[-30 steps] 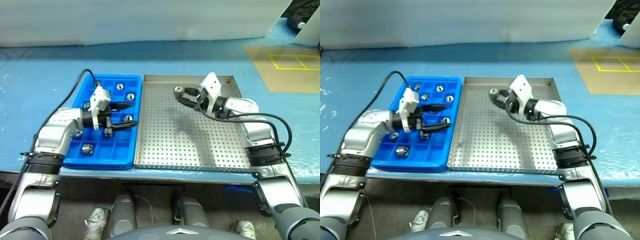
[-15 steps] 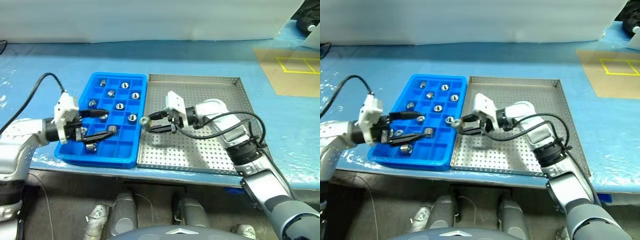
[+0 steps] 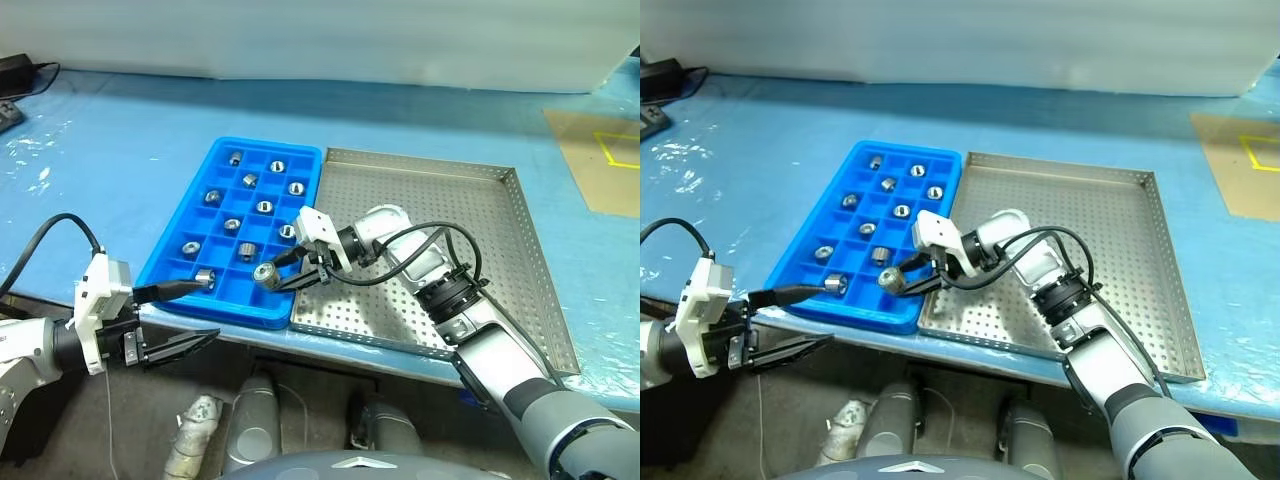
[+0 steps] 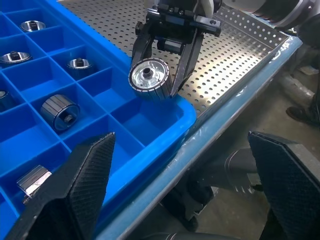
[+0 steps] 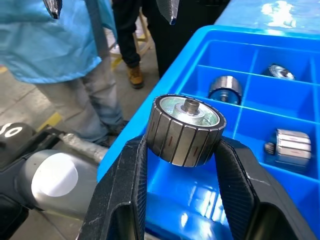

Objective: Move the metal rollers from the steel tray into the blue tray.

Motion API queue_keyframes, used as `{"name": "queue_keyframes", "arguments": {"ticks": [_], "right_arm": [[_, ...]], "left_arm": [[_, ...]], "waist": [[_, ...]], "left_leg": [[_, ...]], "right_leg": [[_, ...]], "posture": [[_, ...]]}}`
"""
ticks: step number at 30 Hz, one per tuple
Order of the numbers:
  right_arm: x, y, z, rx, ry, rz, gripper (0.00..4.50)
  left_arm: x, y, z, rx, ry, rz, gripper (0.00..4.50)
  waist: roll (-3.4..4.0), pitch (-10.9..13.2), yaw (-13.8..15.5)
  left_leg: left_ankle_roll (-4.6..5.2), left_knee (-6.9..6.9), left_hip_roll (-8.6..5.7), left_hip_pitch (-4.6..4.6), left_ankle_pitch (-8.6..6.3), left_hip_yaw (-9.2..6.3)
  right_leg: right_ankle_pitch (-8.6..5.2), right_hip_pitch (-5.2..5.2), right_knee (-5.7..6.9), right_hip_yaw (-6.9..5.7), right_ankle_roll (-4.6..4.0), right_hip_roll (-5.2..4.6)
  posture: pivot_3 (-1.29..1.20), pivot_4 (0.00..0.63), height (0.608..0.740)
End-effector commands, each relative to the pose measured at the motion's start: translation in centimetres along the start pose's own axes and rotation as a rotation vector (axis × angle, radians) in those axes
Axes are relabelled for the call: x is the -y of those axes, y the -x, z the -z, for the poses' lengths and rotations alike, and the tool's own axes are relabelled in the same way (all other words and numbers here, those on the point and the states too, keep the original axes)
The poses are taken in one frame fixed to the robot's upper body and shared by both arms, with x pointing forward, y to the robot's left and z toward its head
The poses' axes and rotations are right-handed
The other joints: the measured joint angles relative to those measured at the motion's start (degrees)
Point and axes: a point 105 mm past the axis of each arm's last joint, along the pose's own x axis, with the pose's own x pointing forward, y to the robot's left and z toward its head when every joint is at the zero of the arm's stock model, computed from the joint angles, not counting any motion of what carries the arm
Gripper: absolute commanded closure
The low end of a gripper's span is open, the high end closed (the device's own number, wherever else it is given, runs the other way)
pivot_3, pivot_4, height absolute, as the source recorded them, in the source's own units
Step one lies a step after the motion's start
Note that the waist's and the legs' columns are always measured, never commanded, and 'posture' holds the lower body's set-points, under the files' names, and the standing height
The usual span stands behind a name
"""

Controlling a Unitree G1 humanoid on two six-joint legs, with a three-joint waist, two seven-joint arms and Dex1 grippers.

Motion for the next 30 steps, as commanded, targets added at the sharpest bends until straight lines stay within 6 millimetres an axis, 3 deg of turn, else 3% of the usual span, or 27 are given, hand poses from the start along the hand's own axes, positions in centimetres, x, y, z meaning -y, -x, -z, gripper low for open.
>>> {"name": "queue_keyframes", "arguments": {"ticks": [1,2,4,9,14,20,25,30], "right_arm": [[-0.1,-0.1,-0.6,0.006,0.03,-0.025,2.94],[0.0,-0.2,-0.4,0.006,0.025,-0.019,2.94],[0.1,-0.3,-0.2,0.018,0.011,-0.002,2.14],[0.8,-0.2,-0.2,0.013,-0.01,0.053,0.67],[1.3,1.0,-0.8,0.029,0.004,0.118,0.67],[2.0,5.8,-3.1,0.085,0.014,0.31,0.67],[3.2,11.5,-1.4,0.04,-0.018,0.639,0.67],[3.1,15.6,0.5,0.031,-0.078,0.922,0.67]], "left_arm": [[0.0,-0.1,-0.8,0.025,-0.03,-0.005,0.0],[-0.1,-0.2,-0.9,0.029,-0.034,-0.006,0.0],[-0.4,-0.4,-1.0,0.034,-0.04,-0.003,0.0],[-0.9,-1.0,-1.3,0.043,-0.053,0.018,0.0],[-1.6,-1.9,-1.6,0.058,-0.066,0.041,0.0],[-3.5,-4.8,-2.1,0.129,-0.083,0.066,0.0],[-6.3,-8.6,-2.9,0.208,-0.116,0.047,0.0],[-8.9,-12.8,-3.9,0.289,-0.127,0.0,0.0]], "waist": [[0.0,0.0,0.1],[0.0,0.0,0.1],[0.0,0.0,0.0],[-0.01,0.0,-0.2],[-0.02,0.0,-0.2],[-0.02,0.0,-0.4],[-0.06,-0.1,-1.4],[-0.07,-0.1,-3.5]], "left_leg": [[0.0,0.0,-0.01,0.0,0.0,0.0],[-0.01,0.0,-0.01,0.0,0.0,0.0],[-0.03,0.0,0.0,0.0,0.02,0.0],[-0.08,0.0,0.0,0.0,0.05,0.01],[-0.16,0.01,0.01,0.0,0.1,0.06],[-0.3,0.22,-0.02,0.06,0.19,0.12],[-0.58,0.27,-0.16,0.13,0.36,0.1],[-0.58,0.34,-0.42,0.15,0.37,0.09]], "right_leg": [[0.0,0.0,0.0,0.01,0.0,0.0],[0.0,0.0,0.0,0.01,0.0,0.0],[0.0,-0.01,0.01,0.02,0.0,0.01],[0.01,-0.05,0.04,0.04,0.0,0.04],[0.01,-0.07,0.14,0.04,0.0,0.06],[0.04,-0.02,0.35,0.09,0.04,0.05],[0.05,0.14,0.43,0.08,0.06,0.05],[0.17,0.24,0.39,0.13,0.23,0.04]], "posture": [[0.33,0.15,0.74],[0.32,0.15,0.74],[0.31,0.15,0.74],[0.27,0.15,0.74],[0.21,0.15,0.74],[0.11,0.15,0.74],[-0.01,0.15,0.74],[-0.1,0.15,0.74]]}}
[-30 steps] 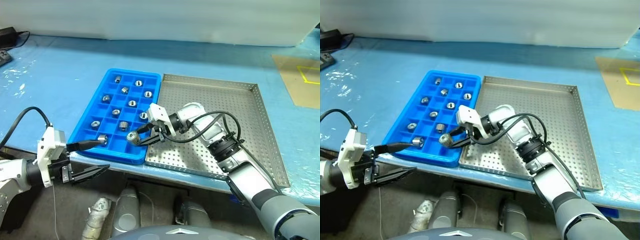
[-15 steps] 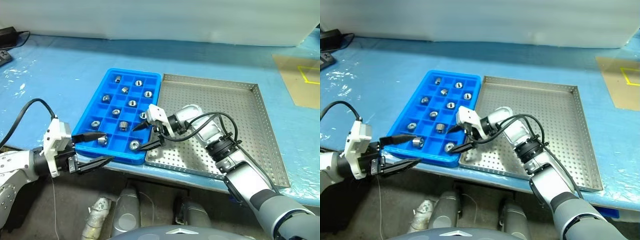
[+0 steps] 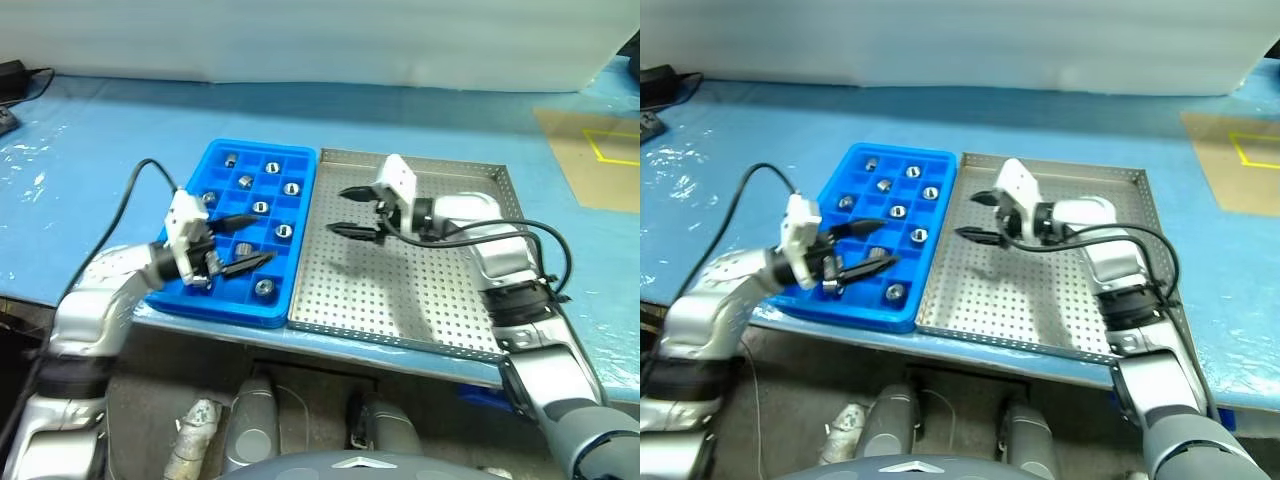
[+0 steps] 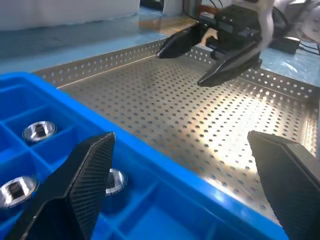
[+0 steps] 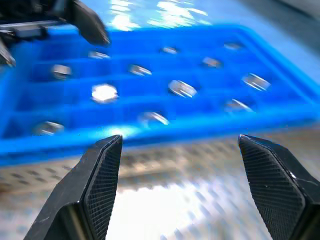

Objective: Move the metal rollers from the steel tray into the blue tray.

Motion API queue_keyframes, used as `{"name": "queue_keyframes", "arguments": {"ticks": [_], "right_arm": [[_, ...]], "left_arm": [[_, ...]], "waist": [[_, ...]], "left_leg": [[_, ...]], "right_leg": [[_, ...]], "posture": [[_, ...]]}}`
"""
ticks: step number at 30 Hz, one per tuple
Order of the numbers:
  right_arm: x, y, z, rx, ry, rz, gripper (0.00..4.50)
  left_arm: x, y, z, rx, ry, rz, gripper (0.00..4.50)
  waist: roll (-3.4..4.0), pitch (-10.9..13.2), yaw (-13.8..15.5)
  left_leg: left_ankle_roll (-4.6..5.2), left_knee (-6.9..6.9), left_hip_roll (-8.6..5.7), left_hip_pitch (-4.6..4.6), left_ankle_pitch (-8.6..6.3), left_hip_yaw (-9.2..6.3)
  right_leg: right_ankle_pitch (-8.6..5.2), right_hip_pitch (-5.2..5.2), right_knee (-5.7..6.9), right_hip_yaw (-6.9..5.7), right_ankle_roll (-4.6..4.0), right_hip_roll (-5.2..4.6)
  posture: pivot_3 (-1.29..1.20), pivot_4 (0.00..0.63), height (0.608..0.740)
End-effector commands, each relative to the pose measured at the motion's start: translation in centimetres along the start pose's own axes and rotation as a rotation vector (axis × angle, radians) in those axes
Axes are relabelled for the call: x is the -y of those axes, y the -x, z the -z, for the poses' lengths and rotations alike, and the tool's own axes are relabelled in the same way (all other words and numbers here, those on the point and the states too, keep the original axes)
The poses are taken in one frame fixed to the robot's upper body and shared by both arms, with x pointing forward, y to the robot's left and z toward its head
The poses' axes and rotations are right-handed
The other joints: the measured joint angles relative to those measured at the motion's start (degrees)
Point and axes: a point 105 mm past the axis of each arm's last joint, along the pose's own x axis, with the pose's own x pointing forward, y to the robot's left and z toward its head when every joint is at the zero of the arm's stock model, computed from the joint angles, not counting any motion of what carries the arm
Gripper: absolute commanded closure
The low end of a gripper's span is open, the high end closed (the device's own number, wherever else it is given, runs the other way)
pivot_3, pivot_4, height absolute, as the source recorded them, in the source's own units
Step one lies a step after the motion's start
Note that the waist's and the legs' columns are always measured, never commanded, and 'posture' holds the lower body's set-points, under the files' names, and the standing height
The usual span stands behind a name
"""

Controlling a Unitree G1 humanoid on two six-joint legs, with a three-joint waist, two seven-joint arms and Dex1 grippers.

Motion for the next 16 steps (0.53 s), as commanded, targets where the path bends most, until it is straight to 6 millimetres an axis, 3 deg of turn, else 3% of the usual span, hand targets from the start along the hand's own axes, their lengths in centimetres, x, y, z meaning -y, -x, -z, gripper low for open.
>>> {"name": "queue_keyframes", "arguments": {"ticks": [1,7,16], "right_arm": [[1.6,2.0,-0.7,0.045,0.005,0.189,0.67],[2.4,3.8,1.1,0.045,-0.07,0.403,0.67],[2.0,3.3,1.8,0.048,-0.108,0.43,0.67]], "left_arm": [[-1.5,-2.5,-0.2,0.042,-0.054,-0.041,0.0],[-1.9,-4.5,0.9,0.06,-0.052,-0.033,0.0],[-2.6,-3.7,-0.3,0.073,-0.064,-0.017,0.0]], "waist": [[-0.01,0.0,-0.8],[-0.01,0.0,-4.0],[-0.01,0.0,-4.6]], "left_leg": [[0.01,0.0,0.0,0.0,0.0,0.0],[0.11,-0.04,0.05,0.02,-0.05,0.0],[0.28,0.07,0.04,0.08,-0.15,0.0]], "right_leg": [[0.06,0.0,0.0,0.0,0.1,0.01],[0.1,-0.03,-0.01,-0.04,0.15,0.09],[-0.05,0.1,-0.04,-0.03,-0.12,0.04]], "posture": [[-0.12,0.15,0.74],[-0.17,0.15,0.74],[-0.15,0.15,0.74]]}}
